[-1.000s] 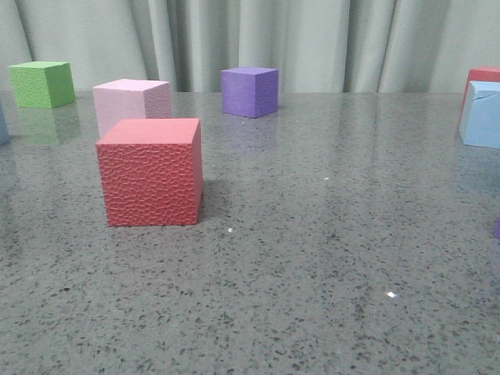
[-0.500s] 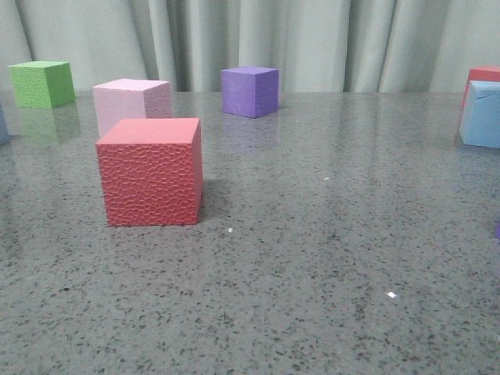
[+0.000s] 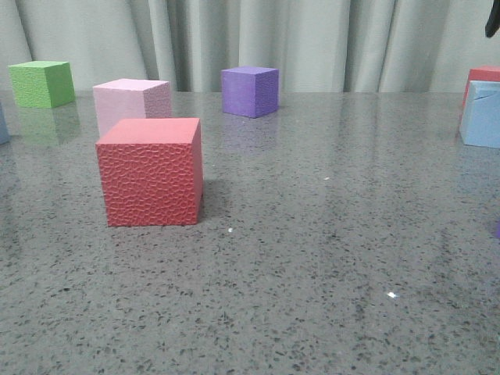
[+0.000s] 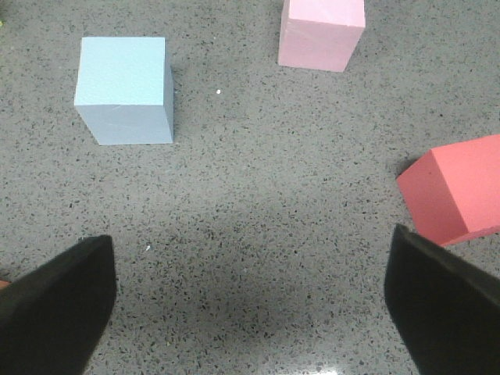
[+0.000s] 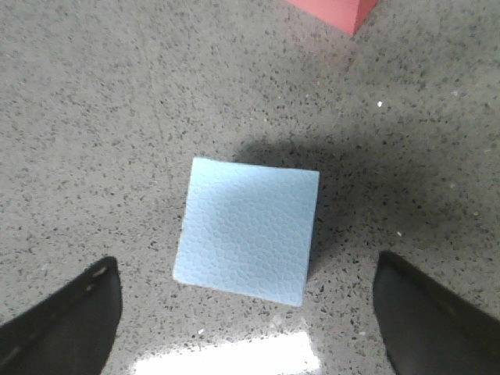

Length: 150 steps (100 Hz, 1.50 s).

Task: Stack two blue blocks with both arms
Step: 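Open the right gripper and lower it onto the light-blue cube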

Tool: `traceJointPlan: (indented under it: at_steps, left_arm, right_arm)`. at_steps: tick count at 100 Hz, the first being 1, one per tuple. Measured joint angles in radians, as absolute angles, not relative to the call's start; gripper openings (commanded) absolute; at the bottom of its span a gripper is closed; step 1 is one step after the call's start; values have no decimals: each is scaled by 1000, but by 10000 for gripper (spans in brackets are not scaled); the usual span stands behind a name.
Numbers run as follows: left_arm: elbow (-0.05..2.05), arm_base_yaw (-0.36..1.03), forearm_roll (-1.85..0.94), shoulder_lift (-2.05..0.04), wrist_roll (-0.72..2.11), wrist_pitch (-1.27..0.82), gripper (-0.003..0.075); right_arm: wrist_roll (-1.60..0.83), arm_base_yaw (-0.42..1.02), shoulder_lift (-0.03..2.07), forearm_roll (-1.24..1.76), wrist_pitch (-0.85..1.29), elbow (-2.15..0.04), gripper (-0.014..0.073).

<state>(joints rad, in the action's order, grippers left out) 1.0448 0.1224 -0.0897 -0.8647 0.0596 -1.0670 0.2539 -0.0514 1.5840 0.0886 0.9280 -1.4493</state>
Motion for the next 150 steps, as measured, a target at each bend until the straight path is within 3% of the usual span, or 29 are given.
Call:
traceJointPlan:
  at_steps: [129, 137, 150]
  left_arm:
    - [1046, 122, -90, -865, 60, -1067, 663]
    - [1046, 122, -90, -865, 60, -1067, 663]
    - [1046, 122, -90, -865, 60, -1067, 663]
  right_arm:
    - [256, -51, 1795, 111, 904, -1494, 641]
    - [256, -51, 1795, 111, 904, -1496, 599]
    - [256, -51, 1795, 113, 904, -1496, 444]
